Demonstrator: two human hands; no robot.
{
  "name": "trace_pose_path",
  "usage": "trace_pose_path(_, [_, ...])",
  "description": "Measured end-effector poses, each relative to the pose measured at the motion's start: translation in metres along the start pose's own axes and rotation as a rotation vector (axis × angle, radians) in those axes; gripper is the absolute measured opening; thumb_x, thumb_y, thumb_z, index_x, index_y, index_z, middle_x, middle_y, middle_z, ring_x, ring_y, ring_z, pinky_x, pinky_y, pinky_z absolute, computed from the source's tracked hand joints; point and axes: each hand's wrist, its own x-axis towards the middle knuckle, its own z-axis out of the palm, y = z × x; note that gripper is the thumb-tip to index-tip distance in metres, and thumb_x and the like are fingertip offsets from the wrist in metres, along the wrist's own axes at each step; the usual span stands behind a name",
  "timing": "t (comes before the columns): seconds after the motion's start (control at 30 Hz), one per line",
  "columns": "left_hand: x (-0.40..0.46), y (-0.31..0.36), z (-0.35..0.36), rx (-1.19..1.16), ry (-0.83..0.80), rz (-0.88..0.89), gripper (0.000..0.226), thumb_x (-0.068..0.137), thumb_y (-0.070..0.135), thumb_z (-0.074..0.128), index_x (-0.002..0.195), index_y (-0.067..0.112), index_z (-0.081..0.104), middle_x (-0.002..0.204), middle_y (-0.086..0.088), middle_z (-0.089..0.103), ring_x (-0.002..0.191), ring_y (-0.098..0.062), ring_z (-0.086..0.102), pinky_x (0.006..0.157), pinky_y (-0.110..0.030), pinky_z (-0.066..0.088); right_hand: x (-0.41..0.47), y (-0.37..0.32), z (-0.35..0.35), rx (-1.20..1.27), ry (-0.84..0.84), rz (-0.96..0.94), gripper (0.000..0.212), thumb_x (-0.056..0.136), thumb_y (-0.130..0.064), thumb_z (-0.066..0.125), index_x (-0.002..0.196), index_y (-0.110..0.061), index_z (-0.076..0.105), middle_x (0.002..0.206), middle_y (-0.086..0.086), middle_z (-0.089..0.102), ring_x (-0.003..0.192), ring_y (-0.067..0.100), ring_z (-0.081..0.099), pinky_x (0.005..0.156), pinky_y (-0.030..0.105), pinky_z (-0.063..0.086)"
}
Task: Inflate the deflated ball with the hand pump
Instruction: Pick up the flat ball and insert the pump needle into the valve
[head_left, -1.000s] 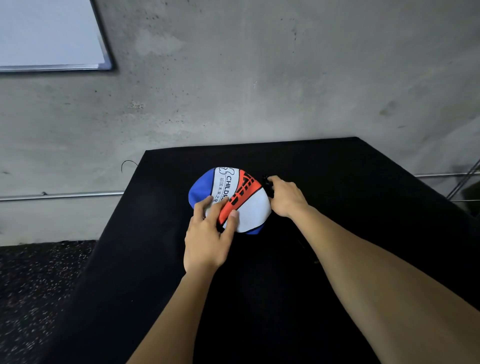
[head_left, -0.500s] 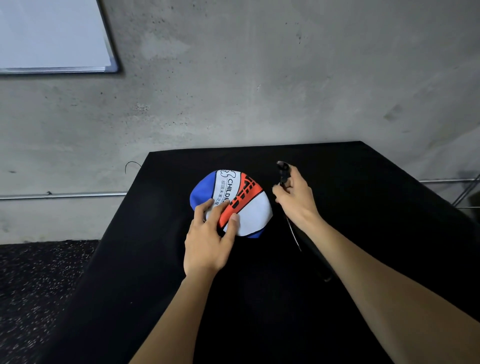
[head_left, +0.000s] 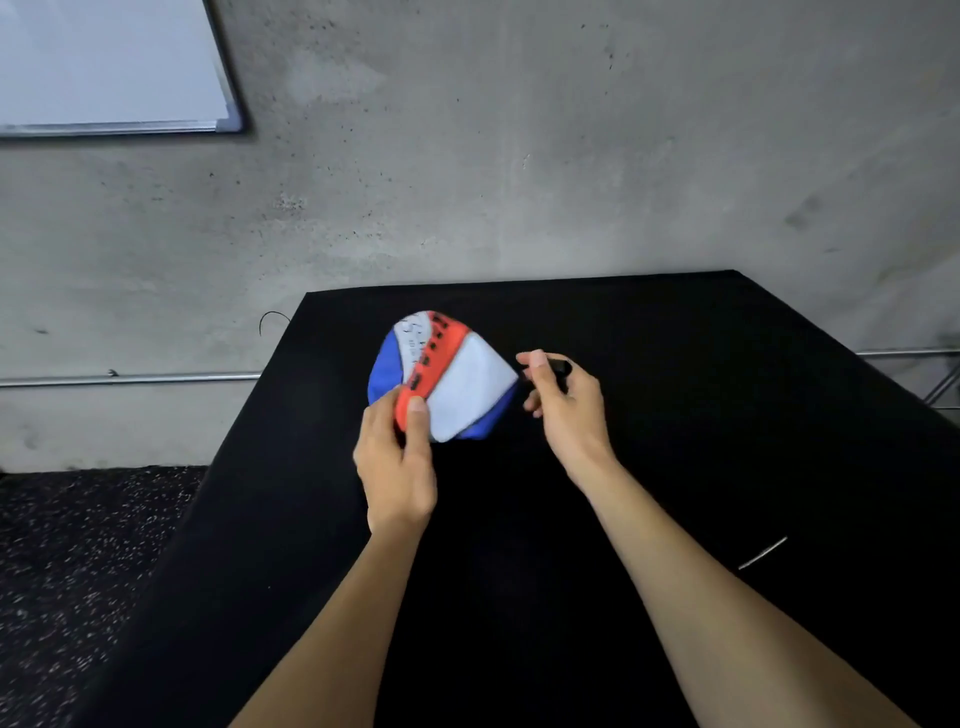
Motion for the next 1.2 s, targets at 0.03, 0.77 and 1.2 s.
trace_pose_path(0.03, [0.002, 0.001, 0.0, -0.085, 0.067, -0.045, 0.024, 0.102, 0.043, 0.047, 0.101, 0.026, 0.064, 0.098, 0.008, 0.064, 0.093, -0.02, 0.064, 0.088, -0.047, 0.057, -0.006, 0.002, 0.003, -0.055, 0.003, -0.072, 0.022, 0.098, -0.04, 0.057, 0.104, -0.027, 0.074, 0.09, -0.004, 0.072, 0.061, 0.003, 0.063, 0.065, 0.024, 0.05])
trace_pose_path(0.77, [0.083, -0.01, 0.029, -0.879, 0.143, -0.384, 0.031, 0.104, 0.023, 0.037, 0.107, 0.019, 0.067, 0.11, -0.011, 0.072, 0.087, -0.026, 0.075, 0.074, -0.038, 0.061, 0.026, -0.01, 0.07, 0.239, -0.107, -0.203, 0.013, 0.095, -0.021, 0.067, 0.104, -0.026, 0.074, 0.087, -0.004, 0.077, 0.08, 0.011, 0.075, 0.064, 0.028, 0.055])
trace_pose_path(1.2, [0.077, 0.004, 0.025, -1.145, -0.245, -0.521, 0.102, 0.078, 0.086, 0.041, 0.135, 0.003, 0.058, 0.132, -0.022, 0.063, 0.123, -0.039, 0.061, 0.112, -0.046, 0.041, 0.032, -0.018, 0.062, 0.555, -0.113, 0.066, 0.03, 0.1, -0.036, 0.052, 0.102, -0.016, 0.073, 0.089, -0.003, 0.075, 0.081, 0.012, 0.071, 0.069, 0.025, 0.053])
